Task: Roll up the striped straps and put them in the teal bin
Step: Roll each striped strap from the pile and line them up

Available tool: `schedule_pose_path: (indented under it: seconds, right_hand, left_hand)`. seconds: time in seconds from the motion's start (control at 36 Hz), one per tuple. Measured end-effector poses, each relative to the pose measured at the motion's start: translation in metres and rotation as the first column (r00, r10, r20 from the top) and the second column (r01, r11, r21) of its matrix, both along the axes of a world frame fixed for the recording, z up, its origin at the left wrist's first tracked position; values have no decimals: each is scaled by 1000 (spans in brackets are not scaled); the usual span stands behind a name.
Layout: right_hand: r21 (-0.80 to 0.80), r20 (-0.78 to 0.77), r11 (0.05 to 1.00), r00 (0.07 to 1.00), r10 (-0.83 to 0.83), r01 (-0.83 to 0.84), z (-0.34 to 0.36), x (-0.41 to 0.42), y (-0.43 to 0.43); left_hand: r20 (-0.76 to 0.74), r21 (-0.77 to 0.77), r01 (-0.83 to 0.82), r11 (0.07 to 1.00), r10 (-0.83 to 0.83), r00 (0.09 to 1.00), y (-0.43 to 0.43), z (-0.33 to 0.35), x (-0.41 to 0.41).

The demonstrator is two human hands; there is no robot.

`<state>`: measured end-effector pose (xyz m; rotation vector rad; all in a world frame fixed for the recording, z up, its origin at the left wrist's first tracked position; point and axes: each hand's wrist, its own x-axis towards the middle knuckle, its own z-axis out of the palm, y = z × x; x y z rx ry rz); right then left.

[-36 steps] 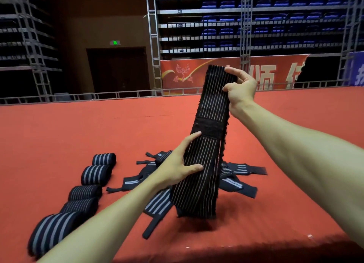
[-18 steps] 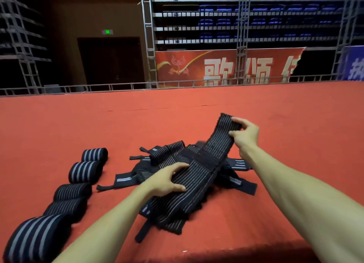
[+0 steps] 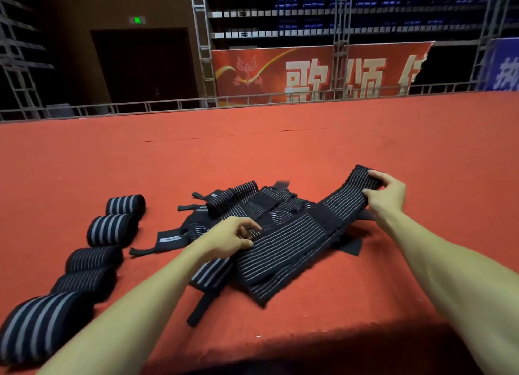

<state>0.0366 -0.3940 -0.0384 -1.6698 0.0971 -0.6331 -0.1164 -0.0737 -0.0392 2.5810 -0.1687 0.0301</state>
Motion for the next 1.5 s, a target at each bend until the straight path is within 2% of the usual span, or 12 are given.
schedule_pose_path:
  seconds: [0.14, 0.31, 0.56, 0.78, 0.86, 0.94, 1.08, 1.17, 1.25, 1.39, 1.5]
  right_hand:
    - [15, -59, 1000, 998, -4, 5, -5, -4, -7]
    - [60, -133, 998, 991, -2, 10, -6, -12, -11]
    - [80, -73, 996, 997, 40, -34, 9, -28, -8]
    - [265, -45, 958, 992, 121, -105, 16, -35, -4]
    - [385, -48, 914, 986, 158, -128, 22, -37, -2]
    - [487, -43, 859, 978, 203, -157, 28, -38, -1]
    - [546, -10, 816, 972, 235, -191, 30, -37, 1]
    - [491, 16, 851, 979, 205, -187, 28, -35, 2]
    - [432, 32, 881, 979, 200, -194, 33, -34, 3]
    - [200, 122, 954, 972, 202, -223, 57, -37, 15]
    - [25, 169, 970, 957, 236, -244, 85, -38, 35]
  left_hand:
    - [-51, 9, 32, 999, -32, 998, -6, -2, -5]
    - [-27, 155, 44, 987, -40, 999, -12, -10, -16]
    - [6, 282, 48, 958, -52, 999, -27, -10, -25]
    - [25, 270, 128, 954, -140, 990, -28, -12, -30]
    - [25, 324, 138, 936, -155, 988, -30, -13, -32]
    - [19, 300, 132, 945, -145, 989, -30, -17, -33]
    - [47, 265, 140, 954, -158, 986, -25, -18, -34]
    - [28, 224, 126, 966, -135, 990, -24, -15, -35]
    - [-59, 174, 153, 973, -145, 988, -24, -7, -35]
    - [-167, 147, 194, 970, -169, 971, -24, 5, -41]
    - [-161, 91, 182, 979, -166, 973, -28, 9, -48]
